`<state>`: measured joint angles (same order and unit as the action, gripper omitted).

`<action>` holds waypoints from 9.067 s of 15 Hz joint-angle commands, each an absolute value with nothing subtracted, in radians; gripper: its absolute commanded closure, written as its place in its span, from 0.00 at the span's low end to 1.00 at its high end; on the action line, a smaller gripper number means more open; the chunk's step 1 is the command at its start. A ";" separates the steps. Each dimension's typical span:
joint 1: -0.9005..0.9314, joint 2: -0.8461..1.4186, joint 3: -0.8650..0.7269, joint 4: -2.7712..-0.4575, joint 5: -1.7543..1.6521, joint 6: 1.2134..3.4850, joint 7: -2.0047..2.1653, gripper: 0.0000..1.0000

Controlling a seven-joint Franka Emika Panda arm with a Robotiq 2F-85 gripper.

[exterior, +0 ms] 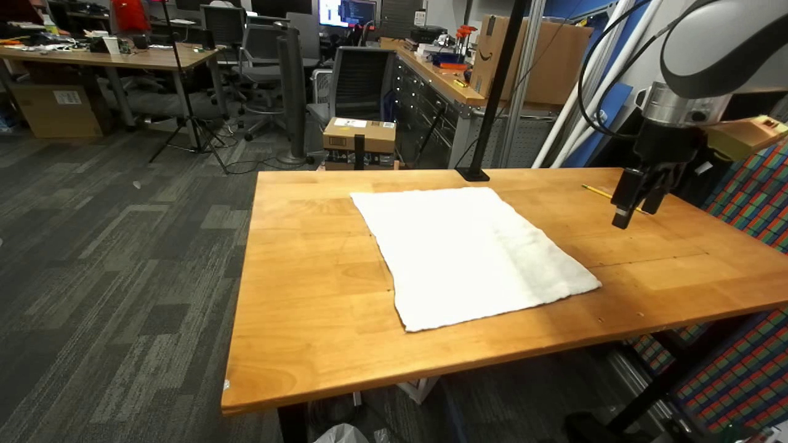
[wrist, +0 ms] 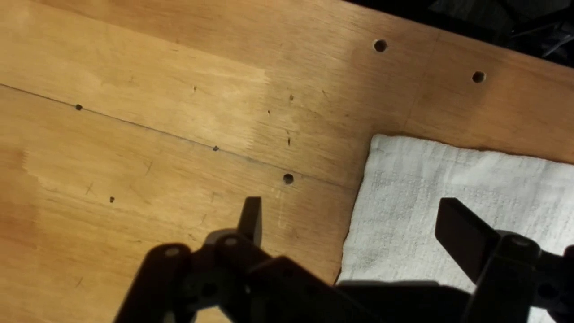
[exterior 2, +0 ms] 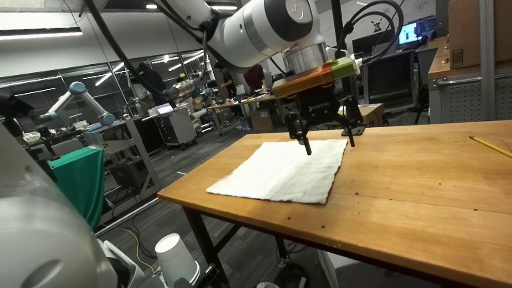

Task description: Fold the cloth

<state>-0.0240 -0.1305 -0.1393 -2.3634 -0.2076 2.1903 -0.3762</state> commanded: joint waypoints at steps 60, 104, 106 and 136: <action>0.194 0.236 0.174 -1.898 -0.485 1.917 -0.066 0.91; 0.391 0.919 0.089 -0.895 -0.397 1.605 -0.032 0.13; 0.364 0.881 0.087 -0.953 -0.400 1.628 -0.018 0.01; 0.155 0.511 -0.007 -1.578 -0.270 2.043 0.224 0.00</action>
<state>0.1360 0.4910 -0.0124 -1.6249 -0.2701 2.0682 0.2276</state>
